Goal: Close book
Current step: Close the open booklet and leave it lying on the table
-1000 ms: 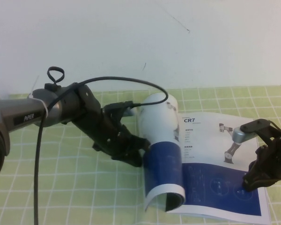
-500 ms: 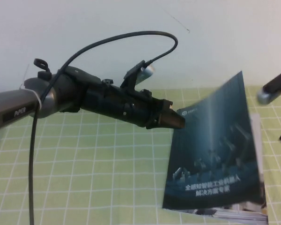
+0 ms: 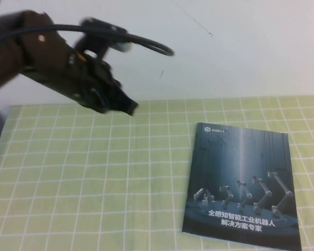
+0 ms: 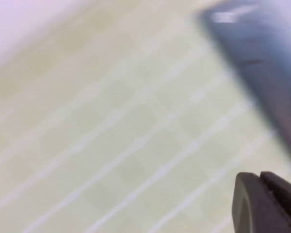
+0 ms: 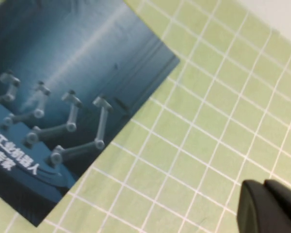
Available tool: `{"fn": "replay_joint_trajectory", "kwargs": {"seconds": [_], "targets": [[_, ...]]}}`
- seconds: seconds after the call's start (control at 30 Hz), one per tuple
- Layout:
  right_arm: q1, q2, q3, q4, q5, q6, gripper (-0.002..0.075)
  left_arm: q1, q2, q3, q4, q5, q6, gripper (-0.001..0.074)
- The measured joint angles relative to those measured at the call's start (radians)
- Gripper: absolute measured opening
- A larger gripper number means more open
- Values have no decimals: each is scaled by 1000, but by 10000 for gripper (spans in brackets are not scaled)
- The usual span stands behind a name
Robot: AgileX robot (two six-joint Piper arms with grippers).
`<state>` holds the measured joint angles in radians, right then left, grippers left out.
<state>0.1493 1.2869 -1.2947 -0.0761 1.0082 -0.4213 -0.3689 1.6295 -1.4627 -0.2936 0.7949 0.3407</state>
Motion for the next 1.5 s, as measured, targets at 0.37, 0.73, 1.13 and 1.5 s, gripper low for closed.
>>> {"fn": "replay_joint_trajectory", "kwargs": {"seconds": [0.37, 0.73, 1.13, 1.5], "targets": [[0, -510, 493, 15, -273, -18, -1, 0, -452, 305, 407, -134, -288, -4], [0, -926, 821, 185, -378, -54, -1, 0, -818, 815, 409, -418, -304, -4], [0, -1163, 964, 249, -361, -64, -1, 0, -995, 1092, 409, -664, -304, -3], [0, -1164, 964, 259, -350, -65, -1, 0, -996, 1099, 409, -675, -306, -3]]}}
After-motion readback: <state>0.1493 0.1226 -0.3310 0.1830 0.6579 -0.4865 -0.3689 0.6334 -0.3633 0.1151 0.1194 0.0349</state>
